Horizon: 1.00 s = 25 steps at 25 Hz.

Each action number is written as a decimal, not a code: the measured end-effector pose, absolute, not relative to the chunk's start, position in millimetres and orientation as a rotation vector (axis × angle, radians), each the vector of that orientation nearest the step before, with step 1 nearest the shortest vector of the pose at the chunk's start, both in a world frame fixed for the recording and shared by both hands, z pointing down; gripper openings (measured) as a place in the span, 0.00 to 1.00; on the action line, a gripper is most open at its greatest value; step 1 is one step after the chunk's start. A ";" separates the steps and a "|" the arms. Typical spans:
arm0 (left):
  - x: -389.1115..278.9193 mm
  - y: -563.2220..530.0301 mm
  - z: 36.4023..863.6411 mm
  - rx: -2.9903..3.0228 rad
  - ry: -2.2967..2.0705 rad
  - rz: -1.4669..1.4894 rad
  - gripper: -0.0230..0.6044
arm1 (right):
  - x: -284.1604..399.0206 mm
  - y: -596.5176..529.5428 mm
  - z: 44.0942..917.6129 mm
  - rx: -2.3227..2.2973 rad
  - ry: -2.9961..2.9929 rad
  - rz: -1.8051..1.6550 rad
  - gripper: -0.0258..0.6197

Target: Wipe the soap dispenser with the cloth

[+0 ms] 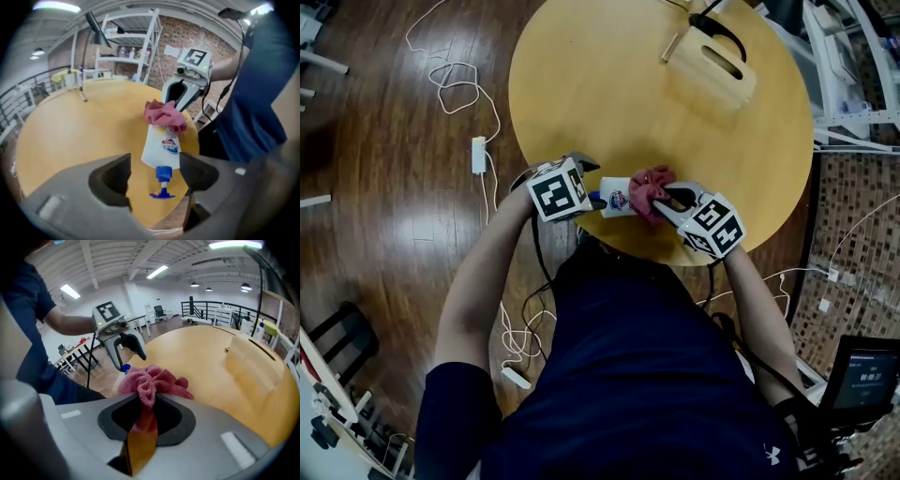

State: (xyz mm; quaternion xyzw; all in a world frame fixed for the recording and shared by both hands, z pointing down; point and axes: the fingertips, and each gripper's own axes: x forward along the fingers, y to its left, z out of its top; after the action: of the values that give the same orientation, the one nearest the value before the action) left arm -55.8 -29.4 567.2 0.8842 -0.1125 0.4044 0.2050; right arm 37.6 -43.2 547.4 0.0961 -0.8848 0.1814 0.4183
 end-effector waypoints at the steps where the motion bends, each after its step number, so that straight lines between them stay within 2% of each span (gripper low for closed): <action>1: -47.7 -25.4 573.5 2.430 -0.206 1.153 0.57 | 36.2 -37.1 548.9 0.233 -2.225 0.426 0.18; 4: -34.1 2.9 585.8 2.261 0.061 1.155 0.56 | 31.4 -19.7 542.9 0.250 -2.270 0.462 0.18; 7: -30.6 18.6 584.6 2.199 0.116 1.175 0.54 | 40.7 -23.5 529.9 0.389 -2.297 0.529 0.18; 10: -21.8 17.4 582.0 2.283 -0.024 1.292 0.53 | 65.9 -50.2 512.7 0.672 -2.296 0.656 0.18; 13: -8.3 0.4 576.2 2.397 -0.359 1.411 0.52 | 76.6 -70.8 484.6 0.854 -2.333 0.771 0.18; 16: 6.2 -10.5 568.8 2.481 -0.646 1.493 0.51 | 54.1 -63.9 472.1 0.789 -2.333 0.609 0.18; 20: 26.1 -7.6 561.2 2.564 -0.817 1.553 0.50 | -1.1 -26.7 481.9 0.542 -2.300 0.366 0.18; 25: 29.3 1.0 565.2 2.635 -0.878 1.647 0.49 | 47.5 -24.1 506.9 0.617 -2.136 0.286 0.18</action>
State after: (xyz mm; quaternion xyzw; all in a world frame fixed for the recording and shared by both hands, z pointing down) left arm 29.3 1.0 565.2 0.8152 -0.2716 0.5096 -0.0440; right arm 47.5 -24.1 506.9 0.2478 -0.8580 0.1148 0.4349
